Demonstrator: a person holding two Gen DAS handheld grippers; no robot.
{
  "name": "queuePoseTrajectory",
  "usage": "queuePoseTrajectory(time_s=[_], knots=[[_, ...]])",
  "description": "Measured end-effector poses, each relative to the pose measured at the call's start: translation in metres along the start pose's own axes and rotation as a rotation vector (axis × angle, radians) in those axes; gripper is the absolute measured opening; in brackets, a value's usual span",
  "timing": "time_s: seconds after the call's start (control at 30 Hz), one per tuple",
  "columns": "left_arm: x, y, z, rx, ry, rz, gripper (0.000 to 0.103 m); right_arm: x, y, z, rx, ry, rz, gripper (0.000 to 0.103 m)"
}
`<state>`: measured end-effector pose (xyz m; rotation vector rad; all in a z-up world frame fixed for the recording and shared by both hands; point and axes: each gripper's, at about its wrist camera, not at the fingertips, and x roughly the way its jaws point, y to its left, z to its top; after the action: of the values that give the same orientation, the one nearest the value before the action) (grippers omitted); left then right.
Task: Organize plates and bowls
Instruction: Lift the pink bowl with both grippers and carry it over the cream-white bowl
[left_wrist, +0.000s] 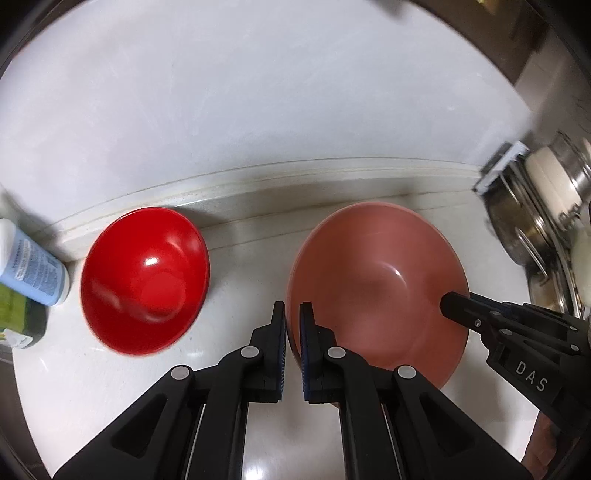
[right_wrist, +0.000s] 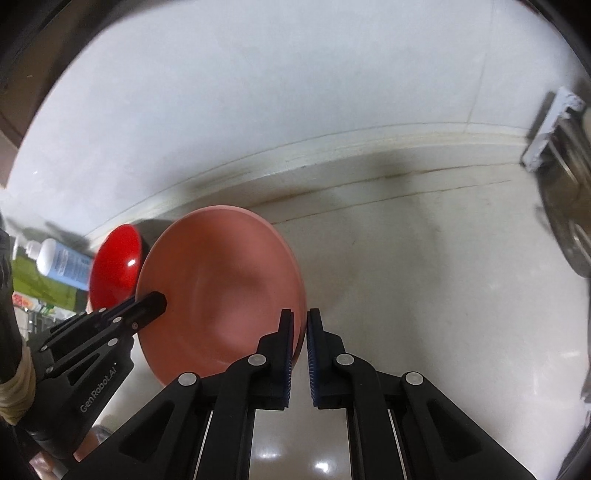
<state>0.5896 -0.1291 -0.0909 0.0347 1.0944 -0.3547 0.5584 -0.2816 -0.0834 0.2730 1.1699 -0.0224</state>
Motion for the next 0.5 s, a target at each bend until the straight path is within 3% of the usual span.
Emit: queuePoseTrajectory(time_s=[0.23,0.5], knots=[[-0.038,-0.022,-0.027,0.057,-0.038,-0.009,0.008,-0.032,0.016,-0.029,0.010,-0.052,-0.019,0.009],[-0.067,-0.036,-0.063,0.082,-0.059,-0.038,0.008,-0.072,0.008,-0.073,0.042,-0.097,-0.028,0.009]])
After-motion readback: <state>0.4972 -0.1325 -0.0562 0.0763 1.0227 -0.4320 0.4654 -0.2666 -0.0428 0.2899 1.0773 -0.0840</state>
